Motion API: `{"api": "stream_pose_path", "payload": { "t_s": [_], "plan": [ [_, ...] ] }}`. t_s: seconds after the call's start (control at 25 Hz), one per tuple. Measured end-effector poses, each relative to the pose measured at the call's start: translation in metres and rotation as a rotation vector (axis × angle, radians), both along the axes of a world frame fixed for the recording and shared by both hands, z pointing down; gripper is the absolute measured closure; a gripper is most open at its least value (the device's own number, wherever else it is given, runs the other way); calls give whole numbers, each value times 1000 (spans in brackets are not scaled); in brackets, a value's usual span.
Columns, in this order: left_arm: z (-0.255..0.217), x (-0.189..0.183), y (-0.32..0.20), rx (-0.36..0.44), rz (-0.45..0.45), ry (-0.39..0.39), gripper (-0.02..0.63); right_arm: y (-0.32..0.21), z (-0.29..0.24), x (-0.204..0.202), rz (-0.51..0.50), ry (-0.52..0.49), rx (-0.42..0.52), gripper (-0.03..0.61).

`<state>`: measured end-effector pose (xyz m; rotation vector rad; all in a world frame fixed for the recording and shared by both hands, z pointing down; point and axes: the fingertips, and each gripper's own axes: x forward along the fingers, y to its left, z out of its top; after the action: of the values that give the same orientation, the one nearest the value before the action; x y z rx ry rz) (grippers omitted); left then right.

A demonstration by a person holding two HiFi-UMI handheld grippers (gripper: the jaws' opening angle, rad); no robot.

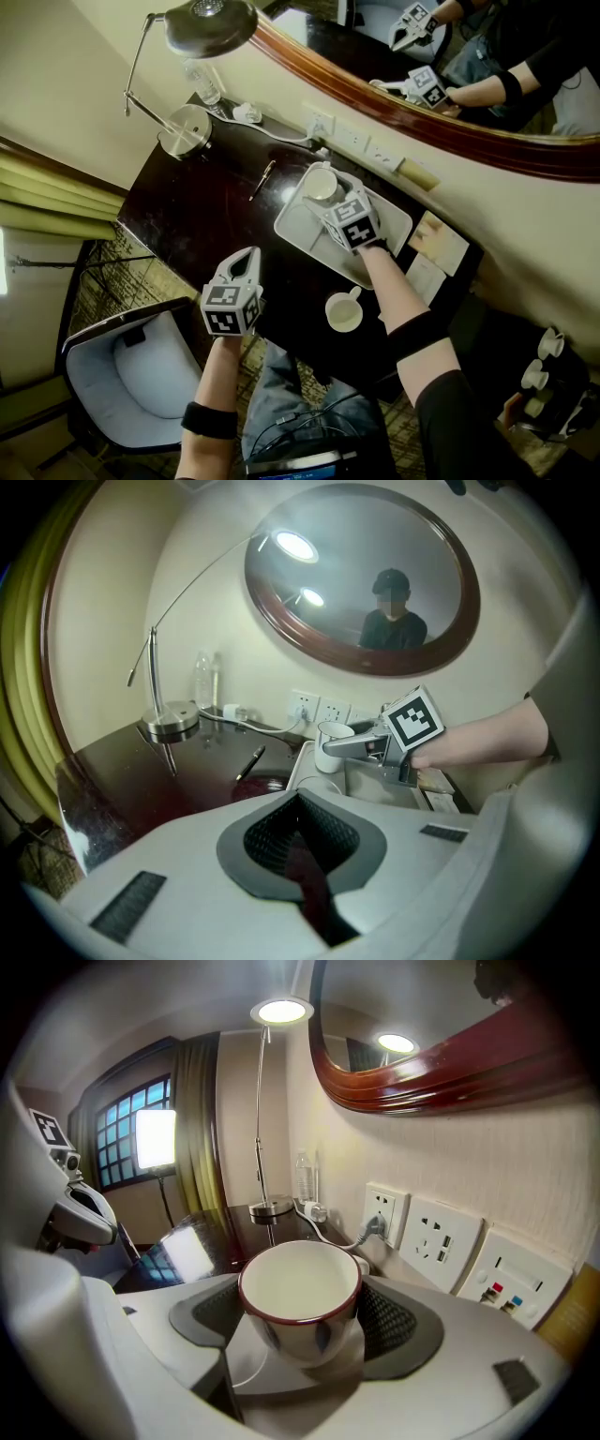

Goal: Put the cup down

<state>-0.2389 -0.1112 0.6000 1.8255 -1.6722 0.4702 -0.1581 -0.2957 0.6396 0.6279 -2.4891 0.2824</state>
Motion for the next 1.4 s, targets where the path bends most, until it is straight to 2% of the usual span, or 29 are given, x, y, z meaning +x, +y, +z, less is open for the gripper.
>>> {"api": "stream_pose_path", "payload": {
  "t_s": [0.36,0.52,0.68,0.84,1.04,1.2,1.4],
  "plan": [
    [-18,-7,22,15,-12,11,608,50,-60,-22,-58,-59,44,184],
    [-33,-13,39,22,-15,1,608,92,-84,-35,-66,-92,65,184],
    [-47,-18,59,18,-2,-14,608,143,-89,-46,-70,-91,28,184],
    [-57,-25,77,21,11,-34,609,187,-81,-54,-68,-81,4,184],
    [-55,-27,99,-20,65,-21,609,227,-54,-69,-53,-64,-42,184],
    [-47,-44,102,-22,77,-42,609,237,-32,-72,-20,-25,-70,184],
    [-41,-50,100,-45,117,-32,609,236,-6,-72,41,9,-70,183]
  ]
}}
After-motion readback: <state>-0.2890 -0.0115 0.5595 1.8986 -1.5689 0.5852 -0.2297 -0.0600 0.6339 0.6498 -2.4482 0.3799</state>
